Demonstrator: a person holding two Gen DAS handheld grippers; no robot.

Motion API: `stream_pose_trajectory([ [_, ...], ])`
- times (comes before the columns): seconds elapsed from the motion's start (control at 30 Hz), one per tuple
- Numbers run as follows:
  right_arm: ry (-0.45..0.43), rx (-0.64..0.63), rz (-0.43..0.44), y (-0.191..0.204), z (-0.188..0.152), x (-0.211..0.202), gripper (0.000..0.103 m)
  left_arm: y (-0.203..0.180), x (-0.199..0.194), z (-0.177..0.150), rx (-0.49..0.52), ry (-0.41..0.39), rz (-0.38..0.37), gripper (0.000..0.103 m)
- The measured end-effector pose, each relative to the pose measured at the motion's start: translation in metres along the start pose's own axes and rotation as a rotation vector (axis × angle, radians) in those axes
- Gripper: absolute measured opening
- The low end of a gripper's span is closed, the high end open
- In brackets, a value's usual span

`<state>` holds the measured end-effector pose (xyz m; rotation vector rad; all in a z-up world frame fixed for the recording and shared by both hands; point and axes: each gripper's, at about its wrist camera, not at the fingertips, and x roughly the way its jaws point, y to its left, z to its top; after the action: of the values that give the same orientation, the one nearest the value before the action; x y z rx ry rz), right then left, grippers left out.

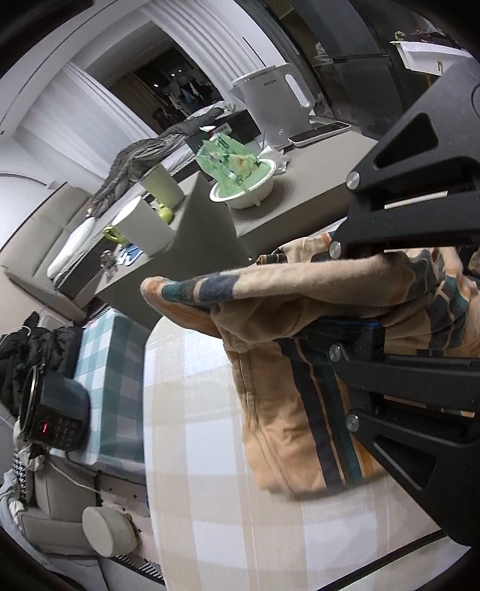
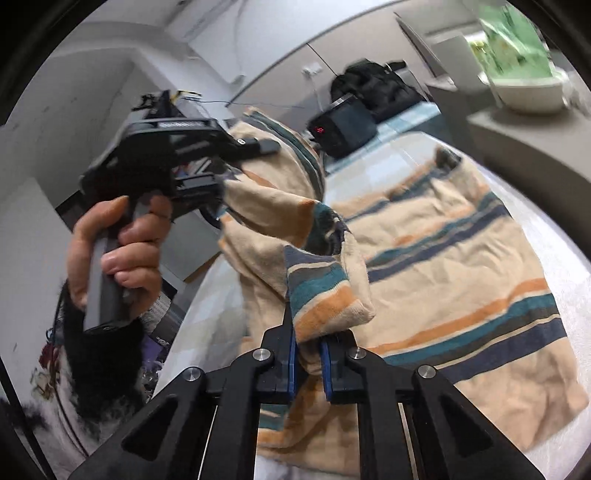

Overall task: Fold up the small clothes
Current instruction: 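Carry the gripped shirt end over the body with both tools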

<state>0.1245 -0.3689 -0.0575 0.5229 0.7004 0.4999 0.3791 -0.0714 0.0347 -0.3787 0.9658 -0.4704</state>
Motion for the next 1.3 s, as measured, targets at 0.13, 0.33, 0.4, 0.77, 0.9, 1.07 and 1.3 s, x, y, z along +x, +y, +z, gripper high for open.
stream_pose_trajectory([
  [0.13,0.030,0.009,0.007,-0.001,-0.002,-0.002,0.054,0.008,-0.019,-0.002,0.004,-0.010,-0.003,0.010],
  [0.33,0.097,0.091,0.019,-0.043,0.005,0.017,0.063,0.005,-0.026,-0.005,0.028,-0.002,-0.025,0.010],
  [0.4,0.123,0.092,0.062,-0.048,0.012,0.024,0.068,0.004,-0.029,-0.005,0.032,-0.003,-0.028,0.010],
  [0.77,0.085,-0.086,0.143,-0.017,0.038,0.050,0.010,0.020,-0.047,-0.007,-0.001,-0.025,-0.010,0.010],
  [0.9,0.007,-0.181,0.102,0.021,0.028,0.026,0.008,0.027,-0.054,-0.006,-0.028,-0.047,-0.006,0.010],
  [1.07,-0.083,-0.275,0.089,0.062,0.010,0.010,0.007,0.010,-0.065,-0.003,-0.001,-0.080,-0.016,0.010],
  [1.3,-0.177,-0.167,0.046,0.041,0.010,-0.018,0.007,-0.048,-0.028,0.005,0.093,-0.023,-0.034,0.010],
])
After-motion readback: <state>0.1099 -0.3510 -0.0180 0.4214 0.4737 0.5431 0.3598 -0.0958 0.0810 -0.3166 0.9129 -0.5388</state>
